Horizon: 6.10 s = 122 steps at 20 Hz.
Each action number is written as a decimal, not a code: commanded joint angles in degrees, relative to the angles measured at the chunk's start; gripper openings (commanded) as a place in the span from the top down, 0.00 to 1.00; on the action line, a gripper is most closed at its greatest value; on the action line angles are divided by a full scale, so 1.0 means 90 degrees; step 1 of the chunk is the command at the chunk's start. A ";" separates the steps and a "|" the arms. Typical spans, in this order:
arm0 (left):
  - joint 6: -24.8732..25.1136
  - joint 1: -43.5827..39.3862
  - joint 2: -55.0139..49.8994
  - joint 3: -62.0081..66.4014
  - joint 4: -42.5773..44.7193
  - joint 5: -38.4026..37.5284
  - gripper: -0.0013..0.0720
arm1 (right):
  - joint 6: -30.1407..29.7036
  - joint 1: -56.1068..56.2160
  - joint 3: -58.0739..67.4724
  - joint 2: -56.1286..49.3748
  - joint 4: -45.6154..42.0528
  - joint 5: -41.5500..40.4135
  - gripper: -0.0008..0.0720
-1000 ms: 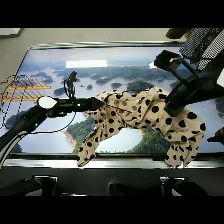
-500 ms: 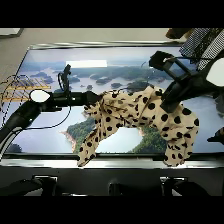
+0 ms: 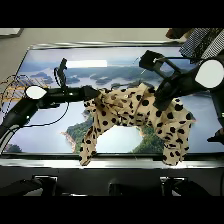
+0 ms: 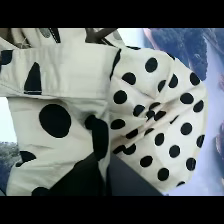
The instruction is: Fold the clothes and pants, and hang the long-sleeved shirts on hangers.
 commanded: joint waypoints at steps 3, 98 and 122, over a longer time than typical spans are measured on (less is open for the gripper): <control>0.0000 0.0022 0.0002 0.0532 0.0066 0.0172 0.96 | -0.0085 0.0017 0.0000 -0.0005 -0.0032 0.0194 0.97; -0.0590 -0.0495 0.1290 0.0112 0.1404 -0.0488 0.26 | 1.2019 -0.6249 0.3140 -0.1508 -0.5336 -0.6273 0.97; -0.0590 -0.0495 0.1290 0.0114 0.1404 -0.0488 0.26 | 1.3872 -0.6870 0.3143 -0.1722 -0.5285 -0.7288 0.97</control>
